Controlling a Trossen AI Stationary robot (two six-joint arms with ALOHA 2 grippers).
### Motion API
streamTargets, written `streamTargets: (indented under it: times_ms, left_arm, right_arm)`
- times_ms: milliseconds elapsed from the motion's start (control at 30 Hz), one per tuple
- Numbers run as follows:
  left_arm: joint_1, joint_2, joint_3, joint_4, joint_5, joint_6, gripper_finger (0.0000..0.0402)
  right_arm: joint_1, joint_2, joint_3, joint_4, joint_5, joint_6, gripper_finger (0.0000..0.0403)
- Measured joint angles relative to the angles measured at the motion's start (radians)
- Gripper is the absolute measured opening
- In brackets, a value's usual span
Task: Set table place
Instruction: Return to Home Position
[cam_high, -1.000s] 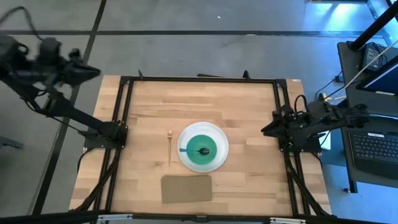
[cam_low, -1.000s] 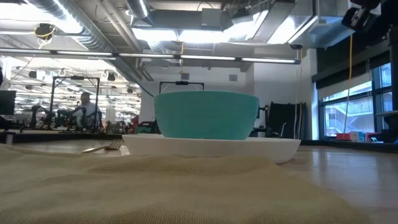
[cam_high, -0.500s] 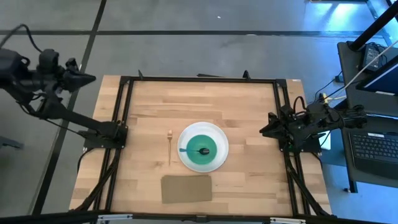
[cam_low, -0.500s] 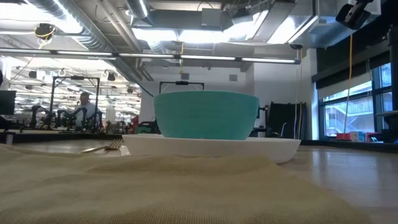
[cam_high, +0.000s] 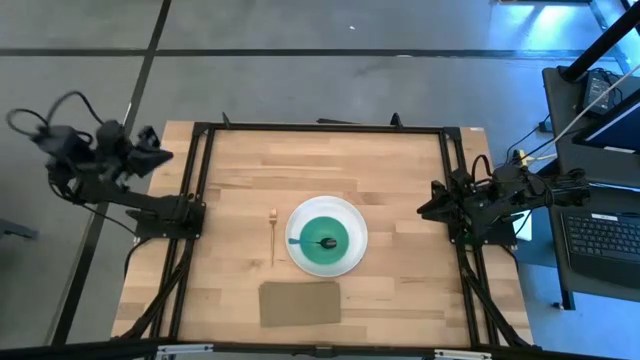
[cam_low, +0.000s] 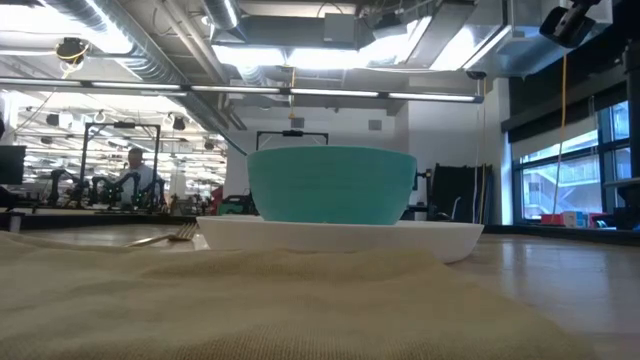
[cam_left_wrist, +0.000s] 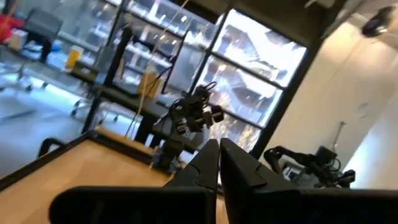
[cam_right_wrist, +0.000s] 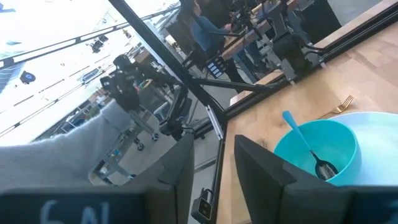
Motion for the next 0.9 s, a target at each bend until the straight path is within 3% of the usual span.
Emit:
streamTargets:
  times_ms: [200, 367, 700, 900]
  left_arm:
    - [0.0, -0.156, -0.337, 0.279, 0.113, 0.018, 0.0024]
    - [0.0, -0.21, -0.576, 0.539, 0.215, 0.012, 0.0035]
    - [0.0, -0.209, -0.873, 0.946, 0.365, -0.041, 0.0055]
    - [0.0, -0.209, -0.963, 1.048, 0.409, -0.079, 0.0065]
  right_arm:
    - [0.0, 0.0, 0.0, -0.001, 0.019, -0.021, 0.0117]
    - [0.0, 0.0, 0.0, -0.001, 0.034, -0.03, 0.0117]
    - [0.0, 0.0, 0.0, 0.011, 0.034, -0.029, 0.0117]
    - [0.0, 0.0, 0.0, 0.015, 0.035, -0.03, 0.0117]
